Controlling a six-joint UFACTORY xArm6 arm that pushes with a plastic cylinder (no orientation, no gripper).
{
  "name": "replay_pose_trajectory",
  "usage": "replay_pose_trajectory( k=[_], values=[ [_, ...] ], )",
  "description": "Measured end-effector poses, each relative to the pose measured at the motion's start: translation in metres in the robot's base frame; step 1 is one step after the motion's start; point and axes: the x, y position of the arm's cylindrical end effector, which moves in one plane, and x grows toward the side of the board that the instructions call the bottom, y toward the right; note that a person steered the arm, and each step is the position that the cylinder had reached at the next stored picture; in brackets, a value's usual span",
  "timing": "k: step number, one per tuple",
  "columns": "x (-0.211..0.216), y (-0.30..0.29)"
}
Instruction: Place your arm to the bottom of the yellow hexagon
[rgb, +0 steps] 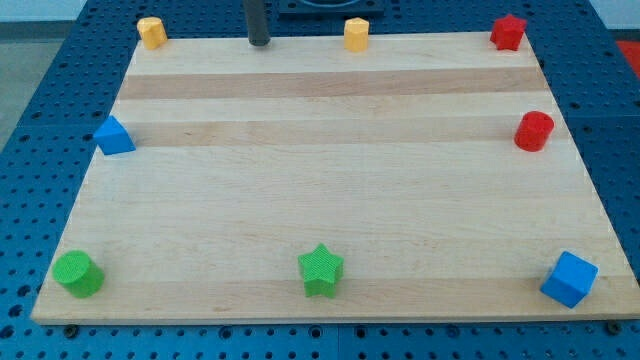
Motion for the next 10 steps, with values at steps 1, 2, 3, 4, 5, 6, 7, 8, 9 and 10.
replay_pose_trajectory(
  k=[1, 2, 3, 4, 5, 6, 7, 8, 9, 10],
  values=[
    [0.007, 0.001],
    [0.008, 0.001],
    [0.022, -0.014],
    [0.04, -0.048],
    [0.052, -0.095],
    [0.062, -0.165],
    [0.068, -0.193],
    [0.069, -0.193],
    [0.083, -0.18],
    [0.091, -0.158]
  ],
)
